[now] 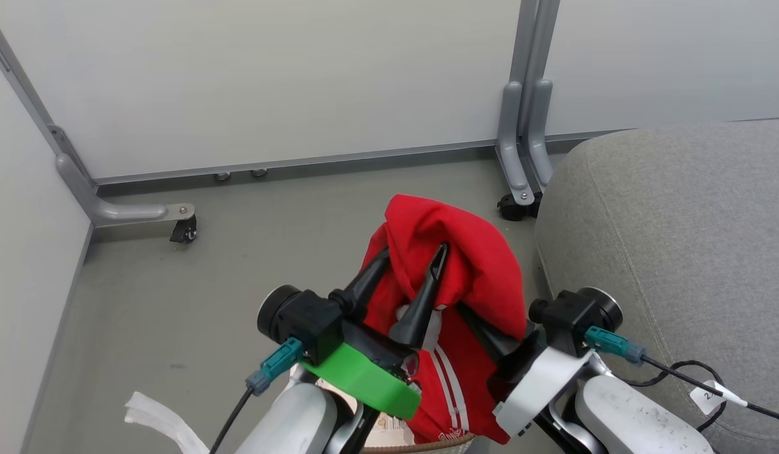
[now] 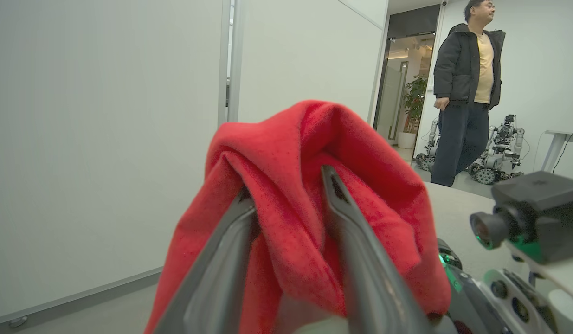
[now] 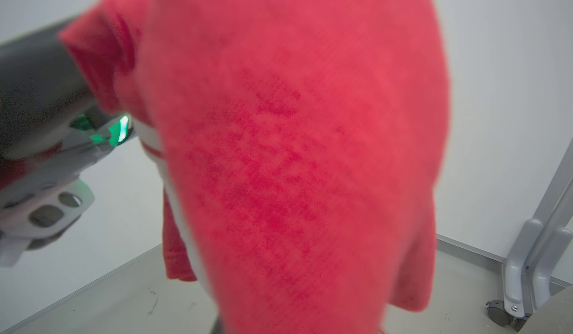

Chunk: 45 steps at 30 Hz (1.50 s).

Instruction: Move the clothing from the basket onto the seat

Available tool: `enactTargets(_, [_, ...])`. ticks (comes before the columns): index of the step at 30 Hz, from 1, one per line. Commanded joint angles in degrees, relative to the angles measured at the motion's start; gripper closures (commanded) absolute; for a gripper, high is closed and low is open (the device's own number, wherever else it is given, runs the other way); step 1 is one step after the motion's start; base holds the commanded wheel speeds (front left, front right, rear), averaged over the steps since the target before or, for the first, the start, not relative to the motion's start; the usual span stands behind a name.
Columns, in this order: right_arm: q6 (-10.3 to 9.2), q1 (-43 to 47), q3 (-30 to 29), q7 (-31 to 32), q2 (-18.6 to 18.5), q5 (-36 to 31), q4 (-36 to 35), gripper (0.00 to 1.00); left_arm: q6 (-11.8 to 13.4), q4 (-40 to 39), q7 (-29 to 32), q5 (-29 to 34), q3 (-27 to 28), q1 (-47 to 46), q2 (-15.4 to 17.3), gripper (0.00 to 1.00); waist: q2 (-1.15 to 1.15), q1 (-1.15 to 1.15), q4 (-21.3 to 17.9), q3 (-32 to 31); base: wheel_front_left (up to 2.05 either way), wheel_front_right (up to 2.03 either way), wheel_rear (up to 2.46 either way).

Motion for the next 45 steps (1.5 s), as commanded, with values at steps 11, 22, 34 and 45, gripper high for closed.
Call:
enactTargets(11, [-0.02, 3.70, -6.84, -0.01, 0.13, -0.66, -1.41, 1.00, -0.45, 4.62, 0.05, 3.67, 7.84, 5.67, 0.46, 0.00, 0.00, 0.00, 1.69, -0.41, 0.00, 0.00, 0.00])
enactTargets(22, [-0.01, 7.62, -13.46, -0.01, 0.96, -0.74, -2.30, 1.00, -0.81, 7.70, 0.05, 7.03, 17.99, 12.60, 0.60, 0.00, 0.00, 0.00, 2.99, -0.59, 0.00, 0.00, 0.00])
enactTargets(34, [-0.01, 11.45, -20.15, -0.01, 2.82, -1.71, -3.27, 1.00, -1.07, 12.80, 0.05, 7.49, 25.59, 19.38, 0.16, 0.00, 0.00, 0.00, 2.87, -1.11, 0.00, 0.00, 0.00])
enactTargets(45, [-0.01, 13.65, -23.56, -0.01, 3.83, -2.45, -4.59, 1.00, -0.63, 11.43, 0.05, 6.68, 26.68, 21.96, 0.14, 0.00, 0.00, 0.00, 2.72, -1.35, 0.00, 0.00, 0.00])
